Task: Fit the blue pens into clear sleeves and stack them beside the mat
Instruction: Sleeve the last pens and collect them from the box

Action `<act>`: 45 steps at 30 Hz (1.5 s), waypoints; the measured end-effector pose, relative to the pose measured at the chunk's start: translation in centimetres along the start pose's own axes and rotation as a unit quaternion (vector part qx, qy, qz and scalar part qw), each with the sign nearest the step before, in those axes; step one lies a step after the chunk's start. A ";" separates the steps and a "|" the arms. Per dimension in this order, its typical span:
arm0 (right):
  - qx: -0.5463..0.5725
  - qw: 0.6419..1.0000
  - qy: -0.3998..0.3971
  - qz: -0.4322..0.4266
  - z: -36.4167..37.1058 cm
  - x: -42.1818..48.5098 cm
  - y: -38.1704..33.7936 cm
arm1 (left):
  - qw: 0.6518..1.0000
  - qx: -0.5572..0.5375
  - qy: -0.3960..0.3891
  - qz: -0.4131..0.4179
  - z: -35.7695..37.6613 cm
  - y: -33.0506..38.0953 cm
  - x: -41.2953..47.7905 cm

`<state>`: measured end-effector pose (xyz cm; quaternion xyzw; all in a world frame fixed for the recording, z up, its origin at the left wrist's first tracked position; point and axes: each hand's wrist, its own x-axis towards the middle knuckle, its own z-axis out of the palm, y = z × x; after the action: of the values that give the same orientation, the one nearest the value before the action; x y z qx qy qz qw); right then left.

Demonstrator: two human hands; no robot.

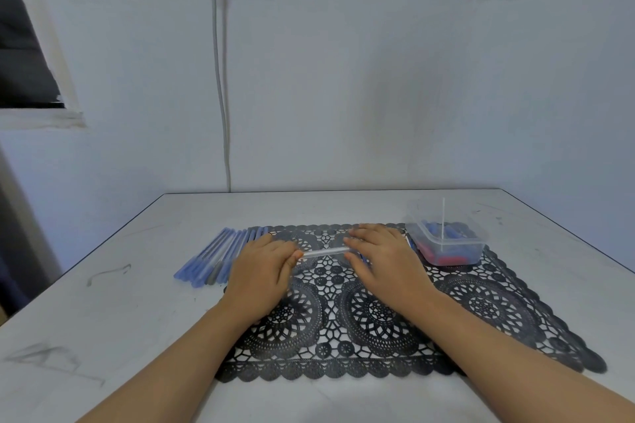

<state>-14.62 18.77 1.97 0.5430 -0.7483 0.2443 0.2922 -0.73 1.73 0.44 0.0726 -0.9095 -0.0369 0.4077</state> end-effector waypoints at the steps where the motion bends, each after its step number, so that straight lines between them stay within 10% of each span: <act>1: 0.004 1.000 0.007 -0.006 -0.1 0.1 0.0 | 1.000 0.002 0.000 -0.002 0.0 0.0 0.0; 45: -0.012 0.994 -0.041 -0.098 0.5 0.3 0.4 | 0.997 -0.015 0.069 -0.021 0.5 -0.9 0.1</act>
<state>-15.12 18.37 1.78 0.6197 -0.7057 0.1836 0.2903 -1.07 0.80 0.00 0.0881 -0.8769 -0.0541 0.4694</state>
